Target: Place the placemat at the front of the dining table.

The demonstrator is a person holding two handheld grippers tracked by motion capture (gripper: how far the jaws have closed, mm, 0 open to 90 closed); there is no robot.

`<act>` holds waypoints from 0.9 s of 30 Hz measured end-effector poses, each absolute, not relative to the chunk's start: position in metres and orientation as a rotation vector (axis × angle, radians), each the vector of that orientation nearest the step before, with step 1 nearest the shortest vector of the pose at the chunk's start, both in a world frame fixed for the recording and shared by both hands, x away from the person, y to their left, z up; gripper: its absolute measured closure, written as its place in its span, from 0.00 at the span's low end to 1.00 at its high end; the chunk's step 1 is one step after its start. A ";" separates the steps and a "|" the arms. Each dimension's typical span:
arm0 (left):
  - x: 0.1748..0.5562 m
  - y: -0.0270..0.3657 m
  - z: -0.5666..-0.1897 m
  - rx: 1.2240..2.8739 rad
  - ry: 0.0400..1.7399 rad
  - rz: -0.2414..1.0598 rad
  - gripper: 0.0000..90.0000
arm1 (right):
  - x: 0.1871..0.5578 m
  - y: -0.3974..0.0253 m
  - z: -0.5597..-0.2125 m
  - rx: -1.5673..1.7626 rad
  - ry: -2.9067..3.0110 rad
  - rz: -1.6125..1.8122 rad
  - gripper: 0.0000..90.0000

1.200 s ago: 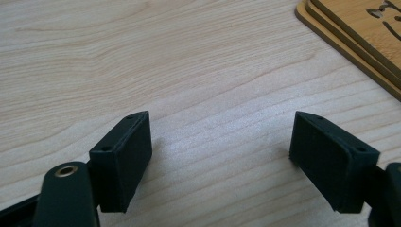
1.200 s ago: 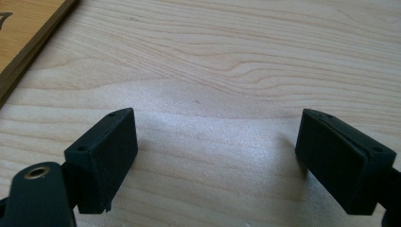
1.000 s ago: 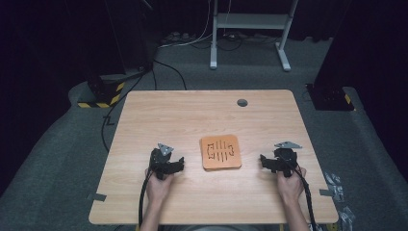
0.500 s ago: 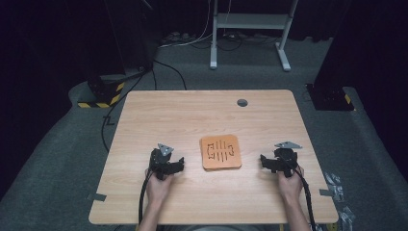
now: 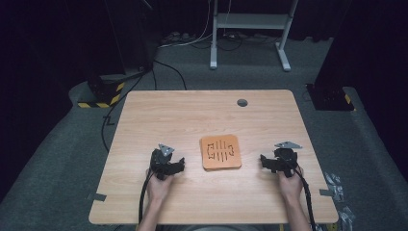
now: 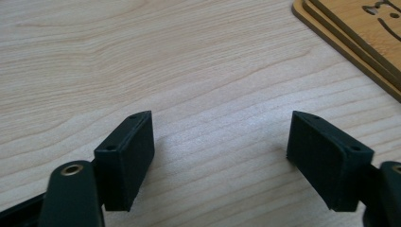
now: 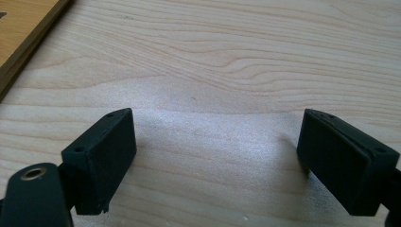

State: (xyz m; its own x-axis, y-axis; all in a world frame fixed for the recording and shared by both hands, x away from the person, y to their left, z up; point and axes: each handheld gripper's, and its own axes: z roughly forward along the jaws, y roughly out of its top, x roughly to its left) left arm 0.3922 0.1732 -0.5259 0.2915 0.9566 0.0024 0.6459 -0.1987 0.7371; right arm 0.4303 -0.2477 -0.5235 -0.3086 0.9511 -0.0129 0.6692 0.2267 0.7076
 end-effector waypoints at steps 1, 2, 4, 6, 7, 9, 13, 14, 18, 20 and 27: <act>0.392 0.172 -0.526 1.934 1.427 0.630 0.27 | 0.430 -0.248 -0.523 1.489 2.060 0.843 0.14; 0.391 0.171 -0.526 1.933 1.425 0.635 0.27 | 0.430 -0.248 -0.524 1.489 2.059 0.843 0.14; 0.390 0.168 -0.524 1.931 1.409 0.636 0.28 | 0.430 -0.248 -0.523 1.488 2.060 0.843 0.14; 0.389 0.166 -0.523 1.925 1.399 0.636 0.30 | 0.430 -0.248 -0.524 1.488 2.060 0.843 0.14; 0.389 0.164 -0.522 1.916 1.392 0.634 0.30 | 0.430 -0.248 -0.523 1.489 2.060 0.843 0.14; 0.389 0.163 -0.521 1.911 1.388 0.634 0.31 | 0.430 -0.248 -0.524 1.489 2.059 0.843 0.14; 0.389 0.160 -0.520 1.878 1.382 0.620 0.33 | 0.430 -0.248 -0.524 1.489 2.059 0.843 0.14; 0.389 0.160 -0.520 1.874 1.379 0.612 0.34 | 0.430 -0.248 -0.523 1.489 2.060 0.843 0.14; 0.394 0.156 -0.521 1.898 1.370 0.600 0.34 | 0.430 -0.248 -0.524 1.489 2.059 0.843 0.14; 0.398 0.151 -0.520 1.916 1.375 0.595 0.32 | 0.430 -0.248 -0.524 1.489 2.059 0.843 0.14; 0.405 0.137 -0.515 1.940 1.344 0.601 0.32 | 0.430 -0.248 -0.523 1.489 2.060 0.843 0.14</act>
State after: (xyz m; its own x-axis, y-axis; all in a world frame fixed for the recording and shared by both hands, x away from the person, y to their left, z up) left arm 0.4049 0.1368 -0.5148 0.3566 0.9342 -0.0116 0.6136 -0.2248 0.7569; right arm 0.4303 -0.2477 -0.5235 -0.3085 0.9511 -0.0128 0.6693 0.2266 0.7075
